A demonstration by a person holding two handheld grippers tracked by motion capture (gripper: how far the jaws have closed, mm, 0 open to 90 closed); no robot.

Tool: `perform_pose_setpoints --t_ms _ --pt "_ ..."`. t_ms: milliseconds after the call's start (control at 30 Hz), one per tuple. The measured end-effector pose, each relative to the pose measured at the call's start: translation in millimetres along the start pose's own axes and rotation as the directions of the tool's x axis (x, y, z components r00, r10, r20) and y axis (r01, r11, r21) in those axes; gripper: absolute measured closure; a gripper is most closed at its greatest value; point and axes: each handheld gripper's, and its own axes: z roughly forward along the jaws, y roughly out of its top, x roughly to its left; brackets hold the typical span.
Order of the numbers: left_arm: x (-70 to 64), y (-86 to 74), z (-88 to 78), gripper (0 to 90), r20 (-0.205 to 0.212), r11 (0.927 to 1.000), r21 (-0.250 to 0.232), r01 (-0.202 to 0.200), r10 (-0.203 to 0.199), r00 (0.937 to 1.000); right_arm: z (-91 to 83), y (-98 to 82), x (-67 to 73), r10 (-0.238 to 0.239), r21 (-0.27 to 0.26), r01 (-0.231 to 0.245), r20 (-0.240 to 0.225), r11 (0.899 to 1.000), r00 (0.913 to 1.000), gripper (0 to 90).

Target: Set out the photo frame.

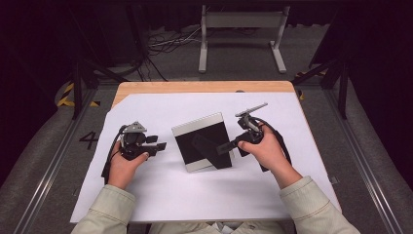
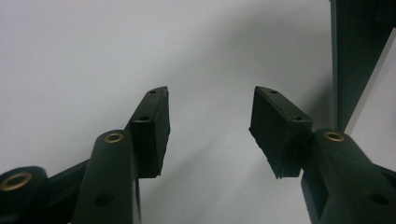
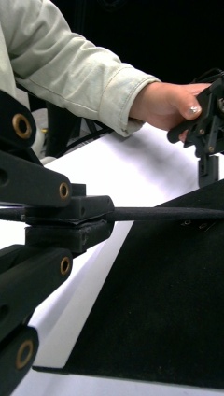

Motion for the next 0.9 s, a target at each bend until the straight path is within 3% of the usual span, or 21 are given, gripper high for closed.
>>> perform_pose_setpoints --t_ms 133,300,367,433,567,733,800,833,867,900 --pt "-0.5 -0.1 -0.2 48.1 0.001 1.0 0.0 0.005 -0.005 1.0 -1.2 0.4 2.6 -0.049 -0.038 0.049 0.01 0.998 0.9988 87.8" --pt "0.2 -0.1 -0.7 48.1 -0.001 1.0 -0.001 0.003 -0.003 1.0 -4.6 0.1 6.5 -0.117 -0.092 0.118 0.011 0.989 0.993 87.8" --pt "0.3 -0.1 -0.8 48.1 -0.002 1.0 -0.002 0.002 -0.002 1.0 -6.3 -0.4 7.0 -0.162 -0.126 0.165 0.034 0.978 0.9863 87.8" --pt "0.3 -0.1 -0.9 48.1 -0.002 1.0 -0.002 0.002 -0.002 1.0 -7.1 -0.6 7.2 -0.173 -0.135 0.177 0.043 0.975 0.9841 87.8" --pt "0.4 -0.3 -0.5 48.1 -0.001 1.0 -0.003 0.003 -0.003 1.0 -9.4 -2.6 4.3 -0.227 -0.174 0.235 0.065 0.956 0.9718 87.8" --pt "0.3 -0.2 -0.5 48.1 -0.004 1.0 -0.001 0.002 -0.002 1.0 -8.8 -5.4 2.3 -0.311 -0.193 0.324 0.096 0.926 0.9455 87.8" --pt "0.3 -0.2 -0.7 48.1 -0.004 1.0 -0.002 0.002 -0.002 1.0 -8.4 -6.3 1.9 -0.351 -0.195 0.366 0.106 0.91 0.9304 87.8" --pt "0.2 -0.3 -0.7 48.1 -0.005 1.0 -0.003 0.004 -0.004 1.0 -8.0 -6.8 1.8 -0.377 -0.196 0.393 0.113 0.898 0.9191 87.8" --pt "0.3 -0.3 -0.8 48.1 -0.005 1.0 -0.003 0.004 -0.004 1.0 -7.2 -7.5 2.3 -0.414 -0.189 0.433 0.132 0.882 0.9007 87.8" --pt "0.3 -0.3 -0.8 48.1 -0.005 1.0 -0.003 0.005 -0.005 1.0 -7.2 -7.5 2.3 -0.414 -0.189 0.433 0.132 0.882 0.9007 87.8"
